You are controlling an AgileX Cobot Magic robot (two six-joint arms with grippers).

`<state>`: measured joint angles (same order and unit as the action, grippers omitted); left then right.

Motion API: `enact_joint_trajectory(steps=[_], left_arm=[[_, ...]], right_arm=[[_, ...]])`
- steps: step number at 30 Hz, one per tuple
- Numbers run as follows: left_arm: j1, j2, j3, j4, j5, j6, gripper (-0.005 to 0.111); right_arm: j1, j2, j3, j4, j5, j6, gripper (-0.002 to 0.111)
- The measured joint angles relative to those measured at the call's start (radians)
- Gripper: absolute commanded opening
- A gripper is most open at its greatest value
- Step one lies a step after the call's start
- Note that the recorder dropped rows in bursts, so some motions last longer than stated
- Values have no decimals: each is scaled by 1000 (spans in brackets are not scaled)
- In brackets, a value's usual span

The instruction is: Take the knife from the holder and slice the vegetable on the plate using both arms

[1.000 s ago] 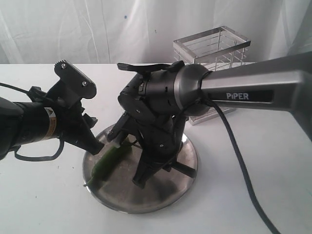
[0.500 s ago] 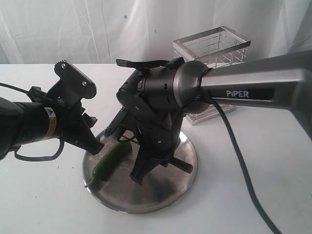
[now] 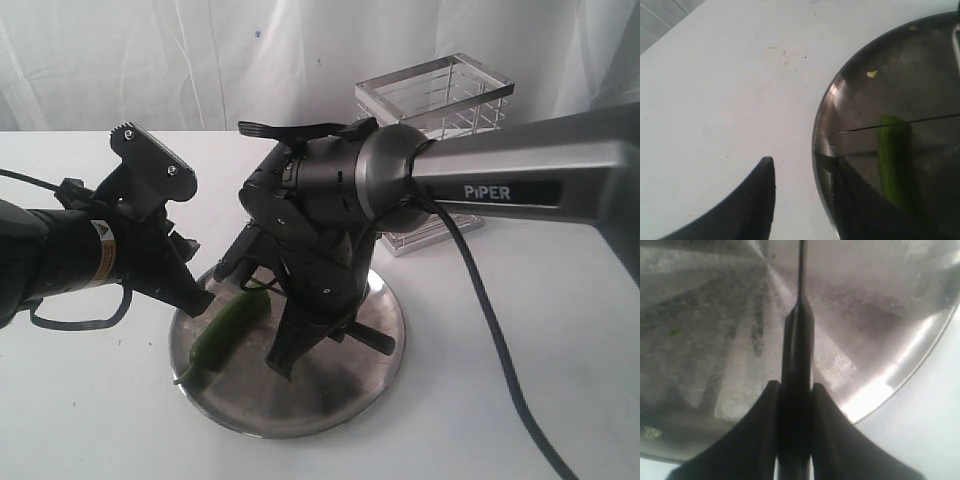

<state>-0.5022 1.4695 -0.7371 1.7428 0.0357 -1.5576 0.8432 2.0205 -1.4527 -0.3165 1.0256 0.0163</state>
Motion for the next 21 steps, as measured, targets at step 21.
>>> enact_joint_trajectory(steps=[21], left_arm=[[0,0,0,0,9,0,42]], right_arm=[[-7,30,0,28,3,-2,0]])
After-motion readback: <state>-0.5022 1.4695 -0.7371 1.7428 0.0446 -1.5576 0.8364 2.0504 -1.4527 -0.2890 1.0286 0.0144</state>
